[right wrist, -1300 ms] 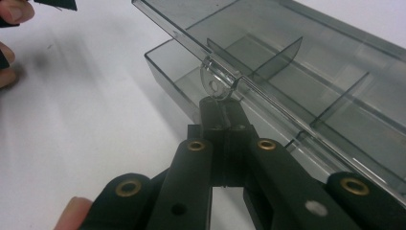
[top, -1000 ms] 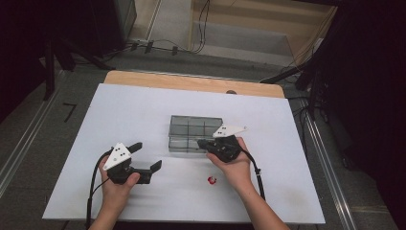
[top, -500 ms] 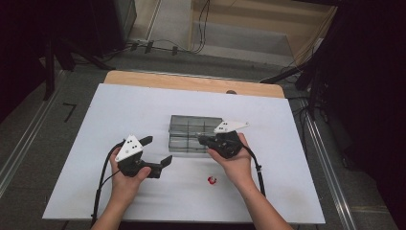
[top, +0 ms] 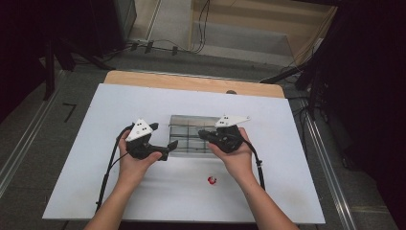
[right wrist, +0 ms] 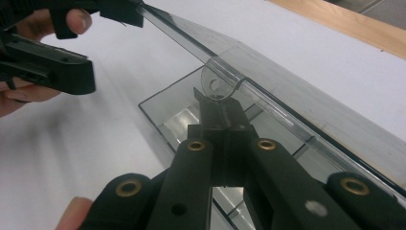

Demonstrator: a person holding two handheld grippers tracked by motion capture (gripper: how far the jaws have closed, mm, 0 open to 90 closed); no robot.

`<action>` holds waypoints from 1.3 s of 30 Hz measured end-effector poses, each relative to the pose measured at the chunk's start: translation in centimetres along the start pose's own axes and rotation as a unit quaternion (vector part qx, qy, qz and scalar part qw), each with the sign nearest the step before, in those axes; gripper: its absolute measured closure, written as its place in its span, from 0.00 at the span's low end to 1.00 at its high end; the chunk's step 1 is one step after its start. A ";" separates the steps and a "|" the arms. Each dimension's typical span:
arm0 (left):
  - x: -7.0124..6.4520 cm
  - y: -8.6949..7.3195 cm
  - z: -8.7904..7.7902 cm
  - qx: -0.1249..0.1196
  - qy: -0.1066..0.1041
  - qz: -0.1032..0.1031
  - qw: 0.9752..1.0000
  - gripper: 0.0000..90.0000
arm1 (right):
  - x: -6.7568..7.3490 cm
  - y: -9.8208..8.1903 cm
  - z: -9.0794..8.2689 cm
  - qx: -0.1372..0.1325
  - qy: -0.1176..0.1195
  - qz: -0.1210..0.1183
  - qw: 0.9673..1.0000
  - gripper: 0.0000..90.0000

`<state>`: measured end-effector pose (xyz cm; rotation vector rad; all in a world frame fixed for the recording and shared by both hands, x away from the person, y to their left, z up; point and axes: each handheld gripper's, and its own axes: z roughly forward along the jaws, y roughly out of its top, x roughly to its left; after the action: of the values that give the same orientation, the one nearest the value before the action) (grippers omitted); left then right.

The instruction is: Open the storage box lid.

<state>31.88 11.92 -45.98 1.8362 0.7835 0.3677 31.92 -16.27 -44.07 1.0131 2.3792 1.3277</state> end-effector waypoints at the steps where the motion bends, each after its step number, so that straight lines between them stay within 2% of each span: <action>1: 0.0 0.0 0.0 0.000 0.000 0.000 1.000 0.05 | 0.0 0.0 0.0 0.000 0.000 0.000 1.000 0.98; 3: 0.1 0.2 0.4 0.003 0.008 0.002 1.000 0.06 | -0.1 0.1 0.0 0.001 -0.001 0.001 1.000 0.98; 6: 0.3 0.6 1.1 0.008 0.026 0.004 1.000 0.16 | -0.3 0.4 0.1 0.001 -0.003 0.002 1.000 0.98; 8: 0.5 0.7 1.3 0.009 0.025 0.006 1.000 0.17 | -0.3 0.4 0.0 0.001 -0.003 0.004 1.000 0.98; 16: 1.0 1.7 2.3 0.010 0.023 0.017 1.000 0.34 | -0.7 1.3 -0.3 -0.003 -0.006 0.003 1.000 0.98; 19: 0.9 2.2 2.8 0.013 0.025 0.029 0.999 0.39 | -0.7 1.5 -0.3 -0.003 -0.007 0.002 1.000 0.98; 28: 1.0 2.9 2.9 0.005 0.037 0.043 0.998 0.51 | -1.3 1.7 -0.6 -0.007 -0.012 0.003 1.000 0.98; 30: 1.2 3.1 2.9 0.003 0.038 0.045 0.998 0.57 | -1.5 1.8 -0.8 -0.009 -0.011 0.003 1.000 0.98; 37: 1.3 3.5 3.1 0.004 0.035 0.047 0.998 0.59 | -1.8 1.6 -2.0 -0.019 -0.005 -0.002 1.000 0.98; 39: 1.3 3.6 3.1 0.005 0.035 0.050 0.998 0.58 | -2.2 1.3 -3.1 -0.024 0.004 -0.004 1.000 0.98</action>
<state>35.86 9.74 -44.09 1.8843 0.7440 0.4942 32.57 -19.33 -41.52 0.9851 2.3429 1.3804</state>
